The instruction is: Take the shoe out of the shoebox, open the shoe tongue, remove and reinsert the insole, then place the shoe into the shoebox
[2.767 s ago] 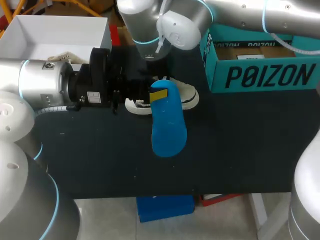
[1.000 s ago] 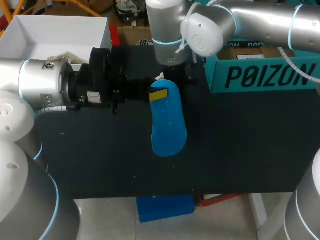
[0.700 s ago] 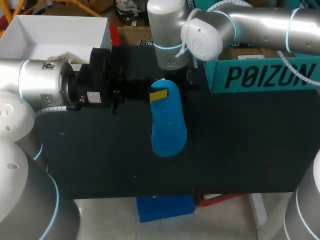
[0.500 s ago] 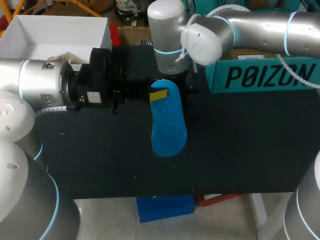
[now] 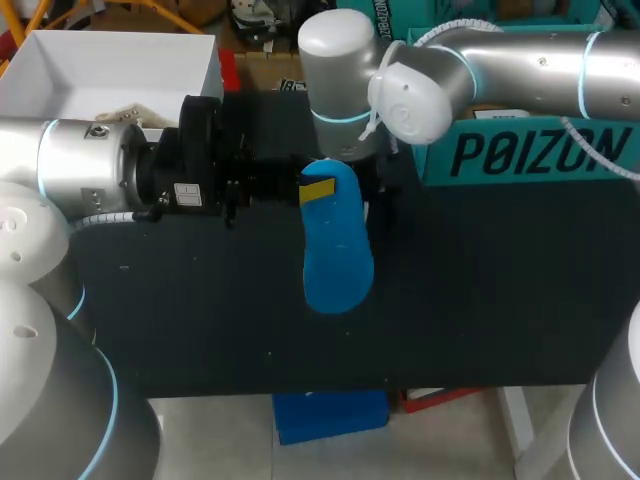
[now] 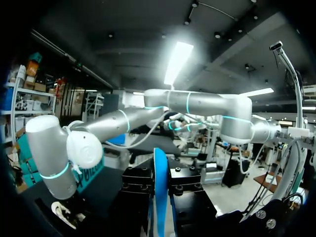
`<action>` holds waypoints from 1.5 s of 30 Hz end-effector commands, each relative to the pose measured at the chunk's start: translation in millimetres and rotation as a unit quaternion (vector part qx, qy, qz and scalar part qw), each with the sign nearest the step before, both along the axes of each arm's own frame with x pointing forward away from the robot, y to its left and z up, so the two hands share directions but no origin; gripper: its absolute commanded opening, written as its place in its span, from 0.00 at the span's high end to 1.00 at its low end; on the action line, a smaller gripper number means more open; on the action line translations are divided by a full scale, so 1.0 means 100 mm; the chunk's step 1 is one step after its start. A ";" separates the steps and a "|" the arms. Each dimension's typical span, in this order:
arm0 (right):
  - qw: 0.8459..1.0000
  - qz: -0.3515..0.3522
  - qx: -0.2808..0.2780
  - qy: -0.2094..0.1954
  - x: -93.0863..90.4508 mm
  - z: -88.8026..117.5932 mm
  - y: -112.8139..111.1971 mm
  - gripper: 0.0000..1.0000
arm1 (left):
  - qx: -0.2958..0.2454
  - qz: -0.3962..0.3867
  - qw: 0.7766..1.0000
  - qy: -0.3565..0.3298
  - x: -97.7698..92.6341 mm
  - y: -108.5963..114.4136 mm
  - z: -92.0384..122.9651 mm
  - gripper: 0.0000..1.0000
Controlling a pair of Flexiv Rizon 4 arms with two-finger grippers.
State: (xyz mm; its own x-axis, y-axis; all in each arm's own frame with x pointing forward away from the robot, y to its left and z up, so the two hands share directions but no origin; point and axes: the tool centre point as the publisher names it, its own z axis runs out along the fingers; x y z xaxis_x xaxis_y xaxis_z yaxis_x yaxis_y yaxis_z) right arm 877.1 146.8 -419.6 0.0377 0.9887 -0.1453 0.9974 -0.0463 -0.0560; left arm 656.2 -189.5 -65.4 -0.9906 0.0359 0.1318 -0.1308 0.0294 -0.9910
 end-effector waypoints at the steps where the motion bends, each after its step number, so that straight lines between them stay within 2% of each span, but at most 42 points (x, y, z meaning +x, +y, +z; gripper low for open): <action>1: 0.999 0.004 0.024 -0.030 -0.12 0.31 -0.20 0.00 | 0.000 0.003 1.000 0.000 -0.01 -0.02 -0.01 1.00; 9: 0.998 0.000 0.045 -0.050 -0.13 0.58 -0.36 0.00 | 0.000 0.003 1.000 0.000 -0.01 -0.02 -0.01 1.00; 19: 0.990 -0.021 0.125 -0.060 -0.10 0.89 -0.65 0.00 | 0.000 0.003 1.000 0.000 -0.01 -0.02 -0.01 1.00; 25: 0.976 -0.011 0.207 -0.070 -0.09 1.16 -0.80 0.00 | 0.000 0.003 1.000 0.000 -0.01 -0.02 -0.01 1.00; 28: 0.963 0.002 0.259 -0.071 -0.09 1.29 -0.84 0.00 | 0.000 0.003 1.000 0.000 -0.01 -0.02 -0.01 1.00; 31: 0.957 0.007 0.281 -0.077 -0.10 1.38 -0.86 0.00 | 0.000 0.003 1.000 0.000 -0.01 -0.02 -0.01 1.00; 45: 0.957 0.008 0.279 -0.079 -0.10 1.41 -0.87 0.00 | 0.000 0.003 1.000 0.000 -0.01 -0.02 -0.01 1.00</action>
